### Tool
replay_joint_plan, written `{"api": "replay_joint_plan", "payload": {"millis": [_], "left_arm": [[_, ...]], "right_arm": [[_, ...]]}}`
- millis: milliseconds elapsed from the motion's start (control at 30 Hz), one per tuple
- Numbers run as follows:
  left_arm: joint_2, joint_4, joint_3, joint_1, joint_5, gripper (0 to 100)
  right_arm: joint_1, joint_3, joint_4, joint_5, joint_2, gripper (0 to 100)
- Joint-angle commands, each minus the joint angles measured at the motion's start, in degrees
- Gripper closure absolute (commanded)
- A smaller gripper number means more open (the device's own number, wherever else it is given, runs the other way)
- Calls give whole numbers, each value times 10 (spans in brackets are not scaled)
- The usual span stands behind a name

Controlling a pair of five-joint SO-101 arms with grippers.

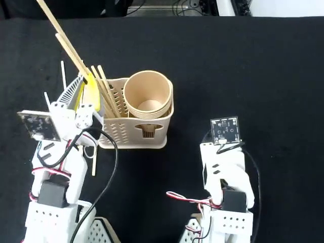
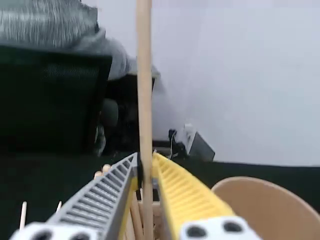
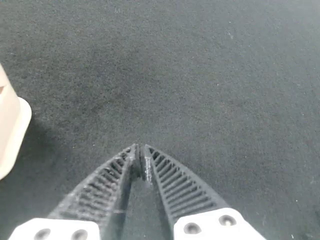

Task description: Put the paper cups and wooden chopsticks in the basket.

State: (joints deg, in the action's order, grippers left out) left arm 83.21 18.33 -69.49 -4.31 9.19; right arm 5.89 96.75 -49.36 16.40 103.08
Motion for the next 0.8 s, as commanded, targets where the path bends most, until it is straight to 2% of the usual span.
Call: {"api": "replay_joint_plan", "payload": {"millis": [0,267,567,667,767], "left_arm": [[1,45,19,-2,6,877],[2,159,110,0,1,873],[-64,399,381,182,2,872],[-142,441,428,217,1,872],[-242,445,441,248,1,872]], "right_arm": [[9,0,6,2,2,972],[9,0,6,2,2,972],[9,0,6,2,2,972],[9,0,6,2,2,972],[9,0,6,2,2,972]]}}
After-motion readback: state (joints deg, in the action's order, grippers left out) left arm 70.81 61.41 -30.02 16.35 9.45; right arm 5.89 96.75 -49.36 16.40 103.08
